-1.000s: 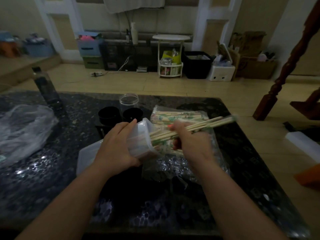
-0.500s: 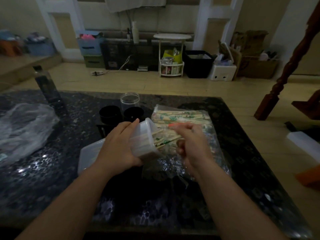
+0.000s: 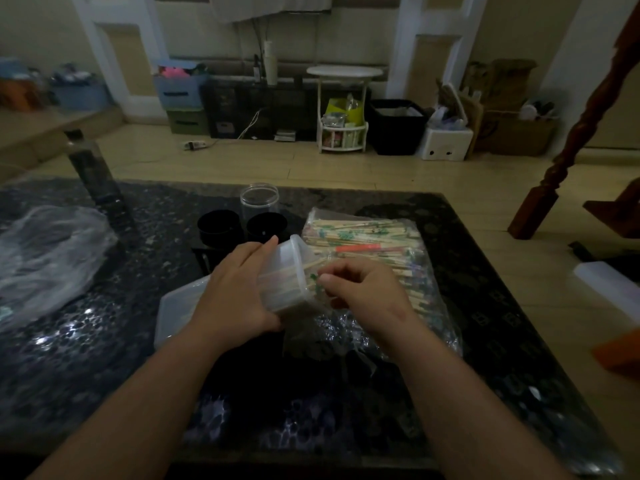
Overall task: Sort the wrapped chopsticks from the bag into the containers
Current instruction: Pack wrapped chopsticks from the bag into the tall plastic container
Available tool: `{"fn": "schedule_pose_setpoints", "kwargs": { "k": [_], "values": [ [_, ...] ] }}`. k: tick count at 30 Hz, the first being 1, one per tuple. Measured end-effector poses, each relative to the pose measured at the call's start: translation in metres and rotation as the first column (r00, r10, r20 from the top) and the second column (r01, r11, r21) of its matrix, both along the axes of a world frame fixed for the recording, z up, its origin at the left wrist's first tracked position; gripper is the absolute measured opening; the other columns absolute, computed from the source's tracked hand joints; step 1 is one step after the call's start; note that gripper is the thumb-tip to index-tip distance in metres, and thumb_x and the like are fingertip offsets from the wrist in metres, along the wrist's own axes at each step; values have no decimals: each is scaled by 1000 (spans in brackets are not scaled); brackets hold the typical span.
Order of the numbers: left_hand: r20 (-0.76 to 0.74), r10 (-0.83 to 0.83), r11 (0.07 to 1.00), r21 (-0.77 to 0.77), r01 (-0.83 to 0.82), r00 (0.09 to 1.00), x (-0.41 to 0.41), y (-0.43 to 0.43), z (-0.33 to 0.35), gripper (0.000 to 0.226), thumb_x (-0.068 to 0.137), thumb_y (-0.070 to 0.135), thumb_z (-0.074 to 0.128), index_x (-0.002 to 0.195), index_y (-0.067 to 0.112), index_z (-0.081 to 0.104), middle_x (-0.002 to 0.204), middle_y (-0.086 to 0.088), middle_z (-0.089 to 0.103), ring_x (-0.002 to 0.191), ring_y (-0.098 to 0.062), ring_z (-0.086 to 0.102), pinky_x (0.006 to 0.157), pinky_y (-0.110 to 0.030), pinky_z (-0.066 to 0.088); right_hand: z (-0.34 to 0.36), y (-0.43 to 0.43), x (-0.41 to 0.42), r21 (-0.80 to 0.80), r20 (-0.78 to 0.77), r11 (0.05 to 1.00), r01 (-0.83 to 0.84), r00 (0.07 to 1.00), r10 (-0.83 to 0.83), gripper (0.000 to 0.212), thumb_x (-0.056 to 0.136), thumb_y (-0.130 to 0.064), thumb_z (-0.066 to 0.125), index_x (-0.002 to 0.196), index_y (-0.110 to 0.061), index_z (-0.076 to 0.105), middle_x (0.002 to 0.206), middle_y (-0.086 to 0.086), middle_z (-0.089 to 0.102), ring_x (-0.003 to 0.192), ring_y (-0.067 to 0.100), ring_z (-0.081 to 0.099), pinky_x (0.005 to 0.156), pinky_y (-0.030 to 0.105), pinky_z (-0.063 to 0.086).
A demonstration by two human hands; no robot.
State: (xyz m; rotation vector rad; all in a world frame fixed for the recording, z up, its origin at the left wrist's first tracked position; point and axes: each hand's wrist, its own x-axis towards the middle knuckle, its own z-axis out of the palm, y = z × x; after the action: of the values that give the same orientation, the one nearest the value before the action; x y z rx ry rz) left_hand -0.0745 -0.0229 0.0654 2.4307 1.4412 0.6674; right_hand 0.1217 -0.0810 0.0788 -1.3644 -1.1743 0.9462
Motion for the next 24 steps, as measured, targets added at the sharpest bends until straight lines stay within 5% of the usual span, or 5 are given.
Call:
{"fn": "schedule_pose_setpoints", "kwargs": {
  "k": [8, 11, 15, 17, 24],
  "values": [
    [10, 25, 1000, -10, -25, 1000, -1, 0, 1, 132, 46, 36, 95, 155, 25, 21, 146, 4, 32, 132, -18, 31, 101, -32, 30, -9, 5, 34, -55, 210, 975, 217, 957, -201, 15, 91, -14, 62, 77, -20, 66, 76, 1, 66, 73, 21, 63, 63, 38, 57],
    [18, 32, 999, -6, -32, 999, -1, 1, 1, 132, 45, 36, 95, 154, 25, 21, 146, 4, 32, 132, -18, 32, 101, -32, 31, -12, 1, 41, -133, 443, 965, 225, 884, -145, 12, 92, -16, 62, 81, -16, 67, 76, -1, 65, 71, 16, 62, 52, 19, 48],
    [28, 42, 999, -16, -41, 999, -1, 1, 1, 132, 46, 36, 95, 154, 26, 21, 147, 4, 31, 132, -17, 31, 103, -34, 31, -15, 0, 45, -357, 728, 914, 194, 670, 142, 14, 82, -12, 66, 73, -20, 58, 79, -3, 63, 77, 17, 60, 64, 29, 49],
    [29, 44, 999, -19, -43, 999, -1, 1, 1, 132, 45, 36, 95, 154, 27, 21, 147, 4, 31, 132, -17, 31, 104, -34, 31, -19, -3, 43, -441, 774, 873, 209, 580, 253, 17, 82, -13, 65, 88, -20, 51, 90, 0, 60, 80, 19, 57, 63, 30, 44],
    [31, 36, 999, -12, -35, 999, -2, 1, 2, 132, 44, 36, 96, 154, 24, 24, 145, 3, 32, 131, -18, 32, 103, -32, 31, -43, -11, 39, -376, 875, 898, 229, 406, 263, 90, 83, -20, 67, 152, -31, 10, 140, 11, 48, 117, 32, 58, 89, 38, 49]
  ]
}}
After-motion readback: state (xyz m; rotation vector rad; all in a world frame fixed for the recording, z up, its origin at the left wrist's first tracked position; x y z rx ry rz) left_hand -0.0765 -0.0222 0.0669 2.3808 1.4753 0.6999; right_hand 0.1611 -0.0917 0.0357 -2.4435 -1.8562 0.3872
